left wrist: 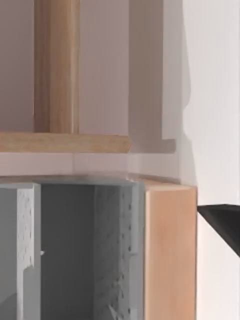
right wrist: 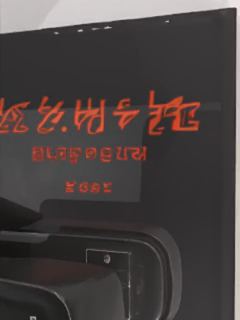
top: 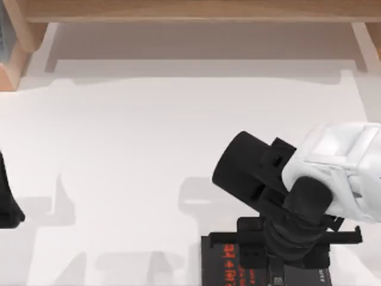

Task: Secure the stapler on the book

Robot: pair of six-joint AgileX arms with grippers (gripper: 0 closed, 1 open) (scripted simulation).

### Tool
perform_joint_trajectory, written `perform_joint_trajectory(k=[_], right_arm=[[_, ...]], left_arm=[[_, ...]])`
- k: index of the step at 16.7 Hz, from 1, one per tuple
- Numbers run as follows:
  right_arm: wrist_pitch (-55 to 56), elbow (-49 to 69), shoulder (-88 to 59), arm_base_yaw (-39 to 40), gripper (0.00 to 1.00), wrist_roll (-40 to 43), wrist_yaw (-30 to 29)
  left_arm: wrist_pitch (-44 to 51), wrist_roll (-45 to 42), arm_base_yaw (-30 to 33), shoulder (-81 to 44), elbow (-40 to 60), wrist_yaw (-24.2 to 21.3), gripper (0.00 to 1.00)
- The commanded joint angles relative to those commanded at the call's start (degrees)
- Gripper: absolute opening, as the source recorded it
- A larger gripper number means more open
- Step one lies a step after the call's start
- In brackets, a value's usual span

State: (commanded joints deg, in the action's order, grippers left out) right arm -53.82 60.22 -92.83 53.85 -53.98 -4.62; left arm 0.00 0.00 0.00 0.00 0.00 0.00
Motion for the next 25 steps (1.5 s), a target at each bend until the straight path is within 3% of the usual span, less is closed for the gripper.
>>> perform_joint_trajectory(k=[9,22,25], right_arm=[[6.21,-3.72,-2.63,-0.05,0.00,0.28,-0.03],[6.21,-3.72,-2.63,-0.05,0.98,0.28,-0.03],[6.21,-3.72,-2.63,-0.05,1.00,0.28,-0.03]], left_arm=[[0.00,0.00,0.00,0.00,0.00,0.00,1.00],[0.00,0.00,0.00,0.00,0.00,0.00,1.00],[0.00,0.00,0.00,0.00,0.00,0.00,1.00]])
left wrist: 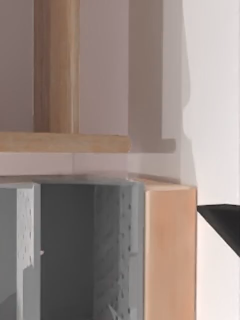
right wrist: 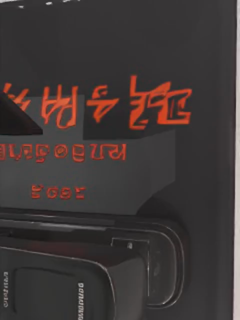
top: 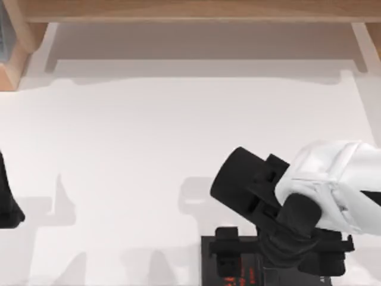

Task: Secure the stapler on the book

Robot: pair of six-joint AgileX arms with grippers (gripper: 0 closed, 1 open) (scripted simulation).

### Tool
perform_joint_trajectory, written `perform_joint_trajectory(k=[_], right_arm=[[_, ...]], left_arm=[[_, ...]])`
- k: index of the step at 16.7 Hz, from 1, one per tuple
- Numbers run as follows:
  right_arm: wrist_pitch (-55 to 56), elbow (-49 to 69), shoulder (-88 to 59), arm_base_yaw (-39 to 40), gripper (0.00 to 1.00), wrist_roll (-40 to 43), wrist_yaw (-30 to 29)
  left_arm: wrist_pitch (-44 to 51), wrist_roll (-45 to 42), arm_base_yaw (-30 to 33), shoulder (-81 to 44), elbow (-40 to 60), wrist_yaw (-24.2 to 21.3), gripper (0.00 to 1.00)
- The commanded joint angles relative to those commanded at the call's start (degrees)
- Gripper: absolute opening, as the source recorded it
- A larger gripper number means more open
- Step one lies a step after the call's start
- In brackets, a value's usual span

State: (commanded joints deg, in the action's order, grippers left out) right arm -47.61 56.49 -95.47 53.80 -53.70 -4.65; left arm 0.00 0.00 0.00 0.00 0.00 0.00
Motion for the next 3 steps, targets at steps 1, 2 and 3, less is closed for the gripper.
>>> perform_joint_trajectory(k=[1,2,3], right_arm=[[0.00,0.00,0.00,0.00,1.00,0.00,0.00],[0.00,0.00,0.00,0.00,1.00,0.00,0.00],[0.00,0.00,0.00,0.00,1.00,0.00,0.00]], left_arm=[[0.00,0.00,0.00,0.00,0.00,0.00,1.00],[0.00,0.00,0.00,0.00,0.00,0.00,1.00],[0.00,0.00,0.00,0.00,0.00,0.00,1.00]])
